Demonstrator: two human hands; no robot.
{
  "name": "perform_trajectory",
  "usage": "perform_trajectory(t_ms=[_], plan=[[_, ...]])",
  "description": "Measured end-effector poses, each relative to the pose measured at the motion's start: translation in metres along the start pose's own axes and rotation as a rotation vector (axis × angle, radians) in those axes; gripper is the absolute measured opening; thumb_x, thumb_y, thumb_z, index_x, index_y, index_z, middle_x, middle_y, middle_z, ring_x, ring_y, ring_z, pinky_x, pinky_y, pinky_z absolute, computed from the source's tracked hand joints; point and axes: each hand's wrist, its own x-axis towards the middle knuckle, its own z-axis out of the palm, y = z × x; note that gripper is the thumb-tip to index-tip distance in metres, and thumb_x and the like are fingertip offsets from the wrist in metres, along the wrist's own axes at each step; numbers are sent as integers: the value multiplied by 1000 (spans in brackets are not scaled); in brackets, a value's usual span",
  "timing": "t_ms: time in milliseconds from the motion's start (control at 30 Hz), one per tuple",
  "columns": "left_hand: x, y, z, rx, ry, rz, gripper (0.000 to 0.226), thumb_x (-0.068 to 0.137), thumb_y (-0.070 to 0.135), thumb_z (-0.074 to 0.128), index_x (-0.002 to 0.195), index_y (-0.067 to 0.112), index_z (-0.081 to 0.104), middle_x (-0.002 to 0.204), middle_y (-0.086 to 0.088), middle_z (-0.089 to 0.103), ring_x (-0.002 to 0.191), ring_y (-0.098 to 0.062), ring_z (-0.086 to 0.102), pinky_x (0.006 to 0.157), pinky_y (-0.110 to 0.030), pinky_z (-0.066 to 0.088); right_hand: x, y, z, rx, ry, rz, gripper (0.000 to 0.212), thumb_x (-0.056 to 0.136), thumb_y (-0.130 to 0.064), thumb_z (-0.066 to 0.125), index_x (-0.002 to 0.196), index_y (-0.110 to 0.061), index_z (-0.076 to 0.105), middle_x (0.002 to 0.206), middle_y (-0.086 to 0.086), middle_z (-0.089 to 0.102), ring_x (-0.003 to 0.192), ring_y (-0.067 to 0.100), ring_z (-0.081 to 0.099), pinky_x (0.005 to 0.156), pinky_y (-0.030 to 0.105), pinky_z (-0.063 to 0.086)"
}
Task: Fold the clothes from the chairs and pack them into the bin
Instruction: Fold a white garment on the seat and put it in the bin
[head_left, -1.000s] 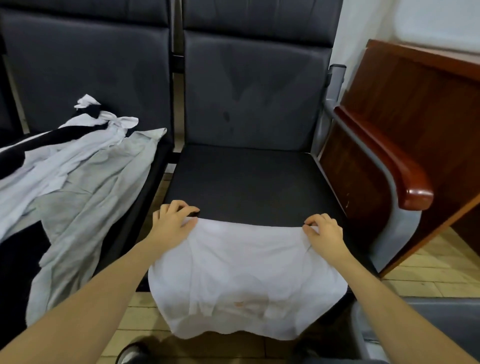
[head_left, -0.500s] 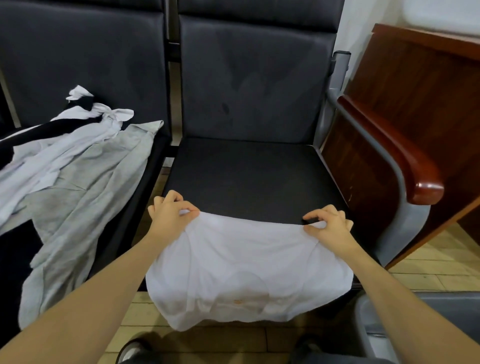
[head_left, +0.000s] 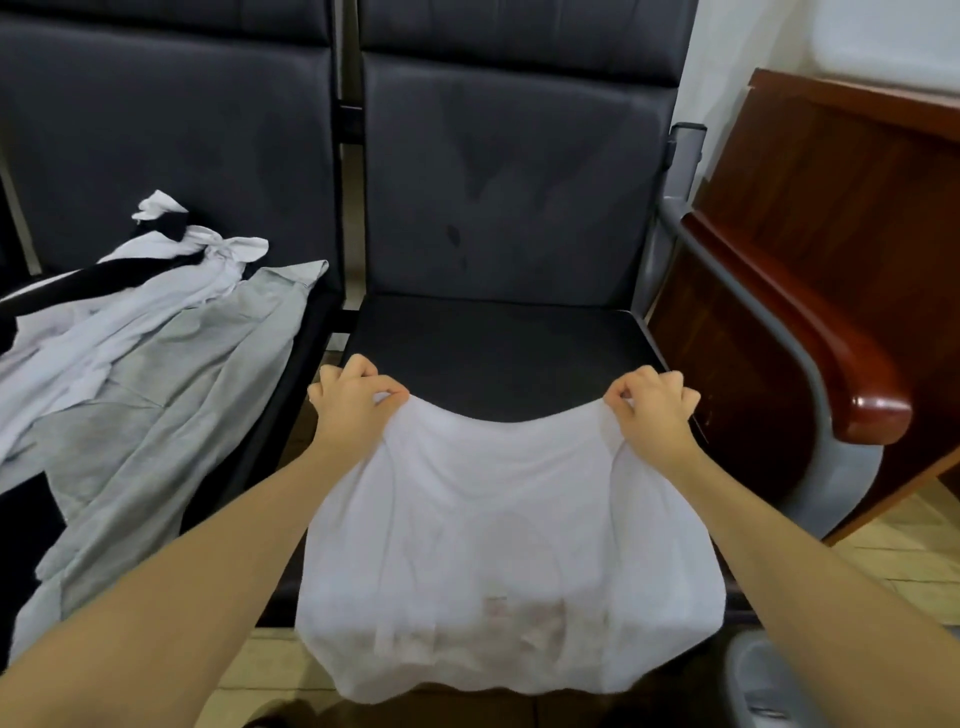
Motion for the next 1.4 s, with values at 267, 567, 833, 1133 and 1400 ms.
perform_trajectory(t_ms=[267, 567, 833, 1133, 1400], plan=[[94, 28, 1, -26, 196, 18, 14, 89, 25, 62, 82, 26, 75, 93, 1, 44, 95, -24, 32, 75, -29, 12, 95, -17, -19, 10, 215, -66, 20, 97, -18, 44, 92, -23, 63, 105, -3, 55, 104, 25, 37, 80, 34, 19], [117, 56, -25, -7, 414, 120, 13, 90, 27, 62, 91, 22, 74, 97, -4, 47, 96, -31, 36, 80, -31, 17, 102, -26, -45, 137, 427, -74, 14, 99, -21, 45, 97, -21, 59, 107, 0, 50, 105, 21, 34, 79, 26, 11], [55, 62, -62, -33, 376, 135, 10, 86, 30, 66, 83, 25, 75, 93, 1, 42, 93, -18, 27, 83, -27, 12, 28, -11, -69, 236, 407, -74, 15, 98, -19, 47, 87, -29, 49, 102, -9, 48, 96, 9, 24, 75, 25, 10], [-59, 41, -82, 7, 239, 73, 19, 82, 40, 69, 81, 22, 75, 95, 1, 44, 98, -25, 34, 84, -31, 15, -89, 8, -71, 332, 250, -9, 15, 97, -17, 48, 87, -27, 54, 107, -8, 49, 107, 19, 33, 80, 27, 13], [-140, 12, -73, -12, 307, 48, 21, 77, 29, 77, 64, 14, 72, 81, -2, 45, 86, -27, 36, 77, -35, 17, -161, 26, -53, 309, 143, 30, 15, 96, -19, 48, 84, -26, 54, 106, -11, 44, 108, 19, 33, 84, 29, 14]])
